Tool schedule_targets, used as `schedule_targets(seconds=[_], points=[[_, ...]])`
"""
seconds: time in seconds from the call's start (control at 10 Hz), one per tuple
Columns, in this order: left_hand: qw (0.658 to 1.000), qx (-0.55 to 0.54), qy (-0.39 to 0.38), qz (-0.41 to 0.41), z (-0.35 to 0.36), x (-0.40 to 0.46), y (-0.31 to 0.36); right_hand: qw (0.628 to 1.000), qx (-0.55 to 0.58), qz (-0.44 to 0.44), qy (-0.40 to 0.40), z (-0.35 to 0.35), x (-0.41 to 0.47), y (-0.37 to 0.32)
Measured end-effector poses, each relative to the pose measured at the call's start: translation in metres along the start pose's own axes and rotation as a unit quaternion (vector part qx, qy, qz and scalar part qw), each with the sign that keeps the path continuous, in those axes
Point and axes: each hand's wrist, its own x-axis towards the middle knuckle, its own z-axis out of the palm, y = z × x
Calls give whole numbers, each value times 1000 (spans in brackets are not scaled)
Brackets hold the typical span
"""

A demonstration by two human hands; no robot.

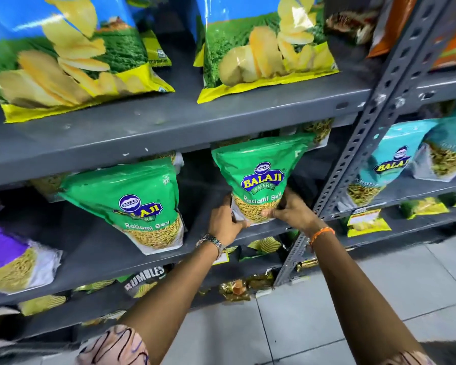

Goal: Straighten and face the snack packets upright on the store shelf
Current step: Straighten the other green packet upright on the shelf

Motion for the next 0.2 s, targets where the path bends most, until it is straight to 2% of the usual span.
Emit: schedule_targets(seconds=[0.1,0.2], points=[[999,-48,-14,11,-12,-26,9,1000,-13,-7,9,2,-15,0],[998,-32,-7,45,-36,-77,13,999,-7,12,41,16,-64,-40]])
